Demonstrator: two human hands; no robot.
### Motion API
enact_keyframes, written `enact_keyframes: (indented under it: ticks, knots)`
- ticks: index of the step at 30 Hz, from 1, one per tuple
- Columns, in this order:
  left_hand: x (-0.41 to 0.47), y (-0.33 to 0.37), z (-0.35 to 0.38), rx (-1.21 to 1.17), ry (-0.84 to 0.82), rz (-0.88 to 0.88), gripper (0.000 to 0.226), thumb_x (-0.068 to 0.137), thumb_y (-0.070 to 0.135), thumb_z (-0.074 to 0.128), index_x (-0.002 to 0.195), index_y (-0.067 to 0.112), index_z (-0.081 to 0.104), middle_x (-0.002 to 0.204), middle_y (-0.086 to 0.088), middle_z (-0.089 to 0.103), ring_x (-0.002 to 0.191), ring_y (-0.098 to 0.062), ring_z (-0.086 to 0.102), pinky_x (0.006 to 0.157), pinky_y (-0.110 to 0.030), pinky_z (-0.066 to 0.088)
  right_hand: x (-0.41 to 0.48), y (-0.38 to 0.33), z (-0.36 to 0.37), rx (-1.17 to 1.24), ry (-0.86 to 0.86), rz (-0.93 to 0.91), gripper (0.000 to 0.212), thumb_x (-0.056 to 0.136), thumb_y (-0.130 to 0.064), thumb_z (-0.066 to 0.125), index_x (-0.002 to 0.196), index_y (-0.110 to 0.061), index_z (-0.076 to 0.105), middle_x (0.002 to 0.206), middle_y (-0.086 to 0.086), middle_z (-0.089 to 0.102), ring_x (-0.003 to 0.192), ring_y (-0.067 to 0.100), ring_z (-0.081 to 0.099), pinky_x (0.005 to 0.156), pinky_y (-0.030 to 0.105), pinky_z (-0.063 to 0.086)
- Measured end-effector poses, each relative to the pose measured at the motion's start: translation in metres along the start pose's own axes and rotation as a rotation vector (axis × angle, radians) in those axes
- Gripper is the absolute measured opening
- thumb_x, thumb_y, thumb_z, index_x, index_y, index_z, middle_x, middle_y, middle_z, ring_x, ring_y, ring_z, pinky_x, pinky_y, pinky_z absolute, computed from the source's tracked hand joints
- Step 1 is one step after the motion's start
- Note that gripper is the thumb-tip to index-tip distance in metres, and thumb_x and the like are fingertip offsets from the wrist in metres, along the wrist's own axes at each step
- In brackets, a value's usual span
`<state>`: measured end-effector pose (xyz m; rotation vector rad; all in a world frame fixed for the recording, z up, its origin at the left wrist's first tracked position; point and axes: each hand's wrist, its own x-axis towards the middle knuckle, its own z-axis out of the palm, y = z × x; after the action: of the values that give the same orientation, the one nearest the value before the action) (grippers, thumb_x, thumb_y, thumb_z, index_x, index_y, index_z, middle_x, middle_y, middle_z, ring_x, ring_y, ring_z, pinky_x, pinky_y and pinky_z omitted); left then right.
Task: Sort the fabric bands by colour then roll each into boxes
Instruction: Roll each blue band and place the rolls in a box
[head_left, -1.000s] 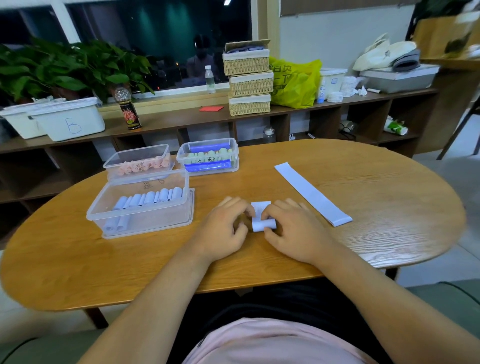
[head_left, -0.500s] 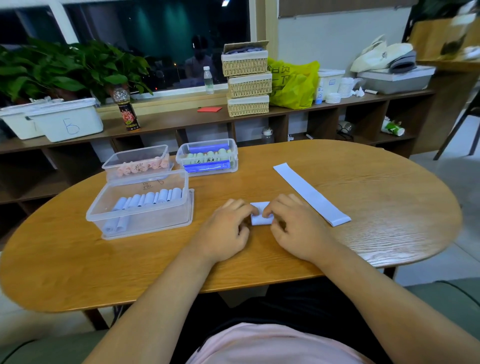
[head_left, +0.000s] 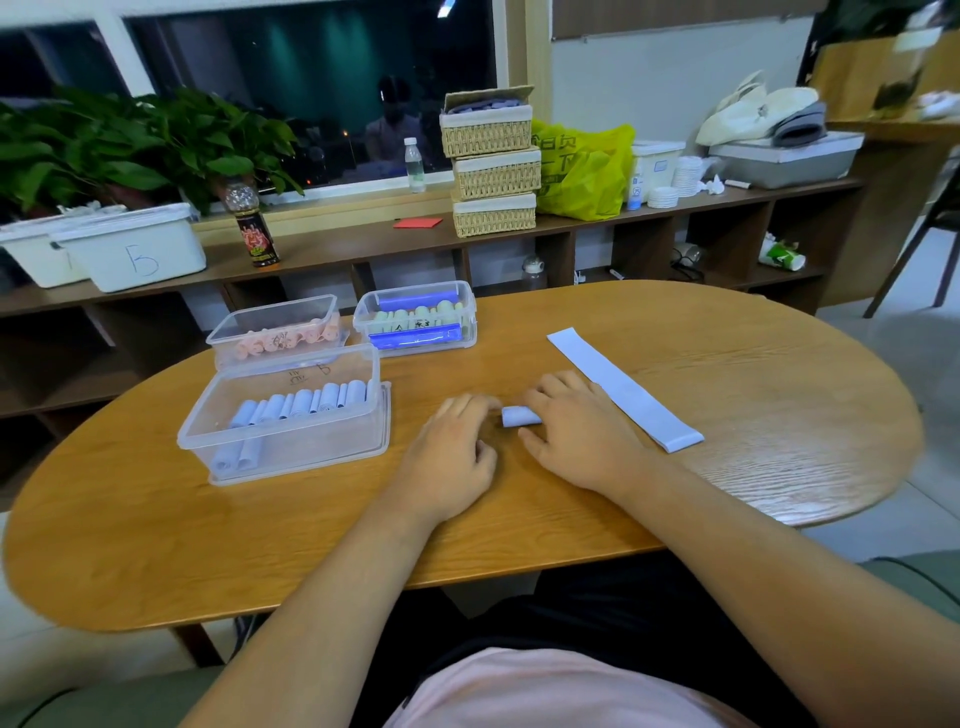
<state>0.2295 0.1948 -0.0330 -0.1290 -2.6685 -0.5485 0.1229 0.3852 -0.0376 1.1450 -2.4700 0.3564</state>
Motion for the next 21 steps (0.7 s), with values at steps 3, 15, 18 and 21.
enact_keyframes:
  ticks: [3,15,18,21]
  knots:
    - [0.0,-0.001,0.0,-0.02,-0.005,-0.026,0.05,0.095,0.013,0.057,0.142,0.028,0.054,0.136,0.015,0.055,0.127,0.001,0.044,0.107,-0.024,0.042,0.01,-0.002,0.001,-0.056,-0.029,0.004,0.034,0.102,-0.051,0.05,0.125,-0.03,0.064,0.12,-0.008,0.061,0.116,0.019,0.052,0.093,0.04,0.046]
    - [-0.005,0.001,-0.008,-0.381,0.099,-0.088,0.076,0.092,0.022,0.076,0.157,0.035,0.038,0.149,0.021,0.052,0.14,-0.001,0.047,0.112,-0.031,0.047,0.016,-0.041,-0.01,1.63,-0.141,0.593,0.027,0.108,-0.027,0.059,0.117,-0.01,0.077,0.097,0.009,0.071,0.091,0.022,0.062,0.084,0.034,0.054]
    - [-0.002,0.003,-0.007,-0.367,0.147,-0.059,0.071,0.088,0.037,0.085,0.149,0.036,0.049,0.139,0.022,0.057,0.133,-0.005,0.054,0.107,-0.03,0.05,0.012,-0.043,-0.014,1.705,-0.214,0.526,0.029,0.111,-0.022,0.051,0.123,-0.009,0.074,0.103,0.006,0.075,0.092,0.016,0.068,0.084,0.032,0.054]
    - [-0.002,0.001,-0.005,-0.355,0.211,-0.07,0.065,0.084,0.044,0.088,0.141,0.034,0.056,0.13,0.021,0.062,0.126,-0.008,0.057,0.101,-0.035,0.054,0.01,-0.044,-0.015,1.716,-0.245,0.498,0.031,0.111,-0.022,0.05,0.127,-0.005,0.071,0.105,0.004,0.078,0.093,0.014,0.07,0.091,0.034,0.056]
